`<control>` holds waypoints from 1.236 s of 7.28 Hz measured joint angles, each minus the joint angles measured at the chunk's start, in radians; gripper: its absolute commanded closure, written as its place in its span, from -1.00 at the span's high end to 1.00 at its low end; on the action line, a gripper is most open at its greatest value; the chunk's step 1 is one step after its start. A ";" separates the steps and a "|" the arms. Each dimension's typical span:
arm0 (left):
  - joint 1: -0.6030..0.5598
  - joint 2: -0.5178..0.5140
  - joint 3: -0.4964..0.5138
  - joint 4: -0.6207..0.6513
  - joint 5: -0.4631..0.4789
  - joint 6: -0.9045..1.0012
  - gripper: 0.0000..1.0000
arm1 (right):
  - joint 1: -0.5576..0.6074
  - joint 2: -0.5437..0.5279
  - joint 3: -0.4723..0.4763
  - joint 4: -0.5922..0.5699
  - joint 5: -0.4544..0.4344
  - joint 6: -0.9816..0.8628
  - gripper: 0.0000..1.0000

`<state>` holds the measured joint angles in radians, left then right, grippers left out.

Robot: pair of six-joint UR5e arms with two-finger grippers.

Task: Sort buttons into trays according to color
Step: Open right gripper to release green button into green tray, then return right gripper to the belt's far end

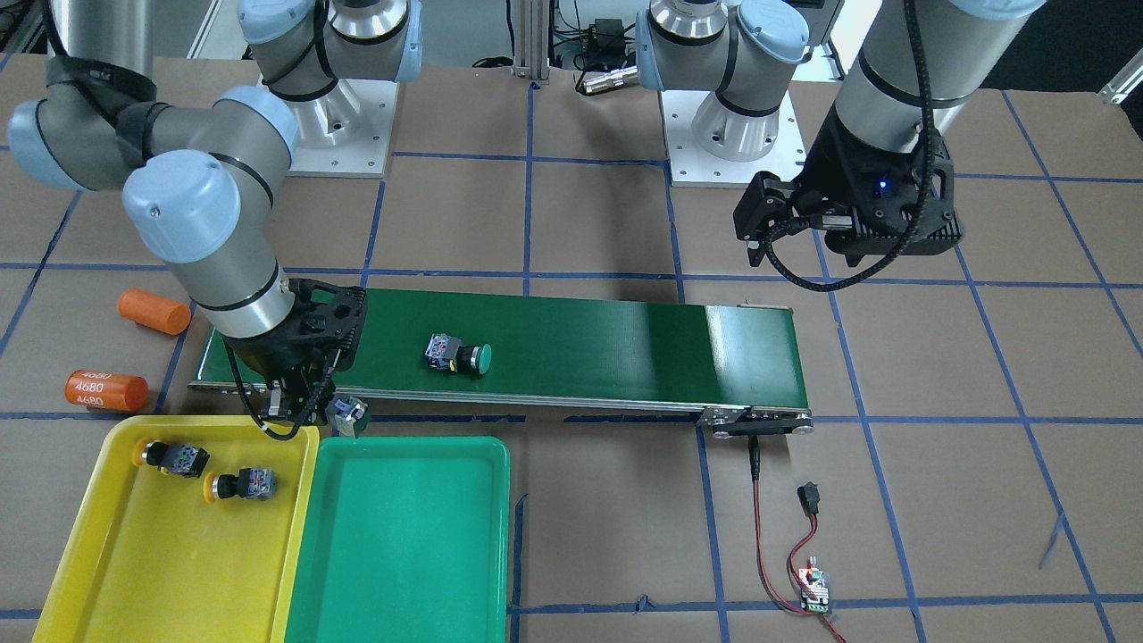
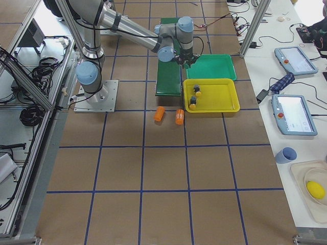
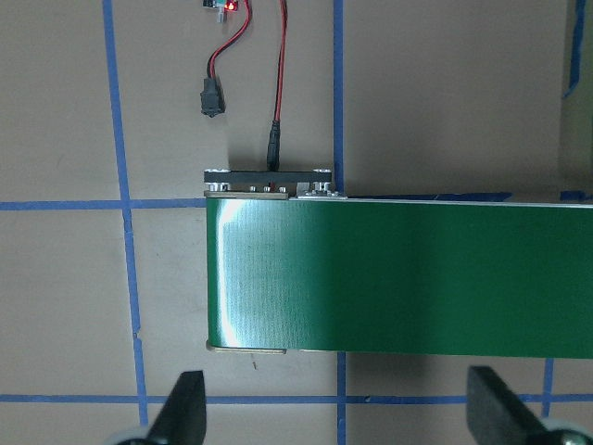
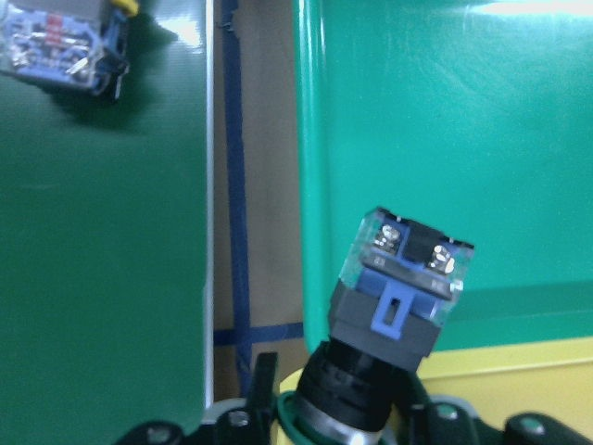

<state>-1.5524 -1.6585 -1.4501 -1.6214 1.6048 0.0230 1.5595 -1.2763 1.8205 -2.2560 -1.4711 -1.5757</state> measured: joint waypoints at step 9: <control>0.000 0.012 -0.007 0.003 0.007 0.006 1.00 | 0.036 0.067 -0.057 0.027 0.009 -0.045 1.00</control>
<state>-1.5521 -1.6465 -1.4575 -1.6186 1.6120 0.0293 1.5956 -1.2093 1.7640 -2.2288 -1.4616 -1.6205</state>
